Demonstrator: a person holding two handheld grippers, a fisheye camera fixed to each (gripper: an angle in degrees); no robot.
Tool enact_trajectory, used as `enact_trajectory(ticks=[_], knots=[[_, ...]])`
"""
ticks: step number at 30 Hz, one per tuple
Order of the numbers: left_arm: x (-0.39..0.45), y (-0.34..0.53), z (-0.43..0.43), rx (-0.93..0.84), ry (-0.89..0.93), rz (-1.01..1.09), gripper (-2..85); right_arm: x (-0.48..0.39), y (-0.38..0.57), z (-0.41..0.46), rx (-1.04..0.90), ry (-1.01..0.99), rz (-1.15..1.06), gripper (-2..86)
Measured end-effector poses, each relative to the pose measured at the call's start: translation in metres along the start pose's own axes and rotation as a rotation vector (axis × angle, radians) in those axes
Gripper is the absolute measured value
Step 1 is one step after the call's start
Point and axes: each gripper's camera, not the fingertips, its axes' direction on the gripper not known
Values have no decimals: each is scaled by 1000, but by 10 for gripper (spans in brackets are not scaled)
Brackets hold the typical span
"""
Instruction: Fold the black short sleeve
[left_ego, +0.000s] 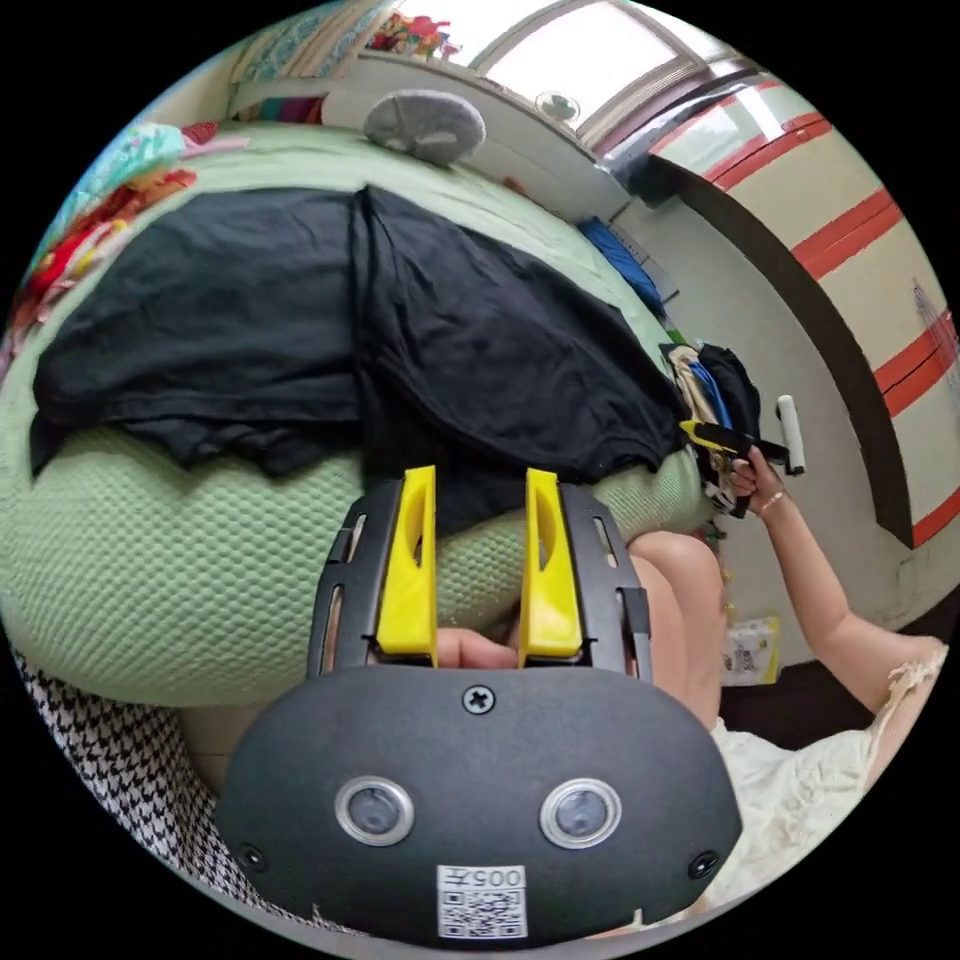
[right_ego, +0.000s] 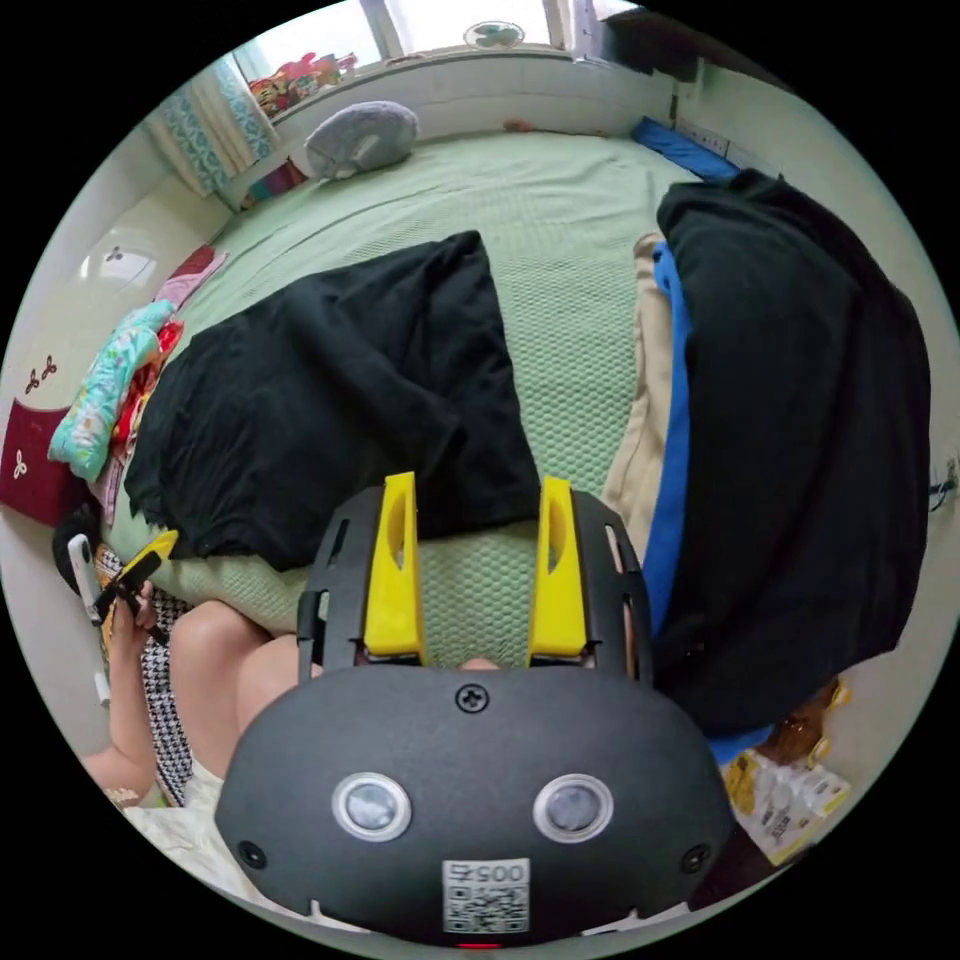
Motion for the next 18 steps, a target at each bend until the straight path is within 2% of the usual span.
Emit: enact_trajectory(ticks=[3, 6, 8, 13, 18], knots=[[-4, 1, 4, 28, -27, -61, 87, 1, 2, 8, -21, -25, -2, 140], [2, 4, 0, 39, -5, -81, 46, -6, 9, 8, -36, -67, -39, 46], [22, 9, -16, 66, -84, -2, 23, -5, 20, -3, -13, -78, -26, 10], [73, 25, -60, 92, -254, 215, 7, -4, 54, -38, -3, -168, -116, 2], [73, 48, -70, 21, -275, 211, 3, 3, 103, -47, -15, -186, -160, 4]])
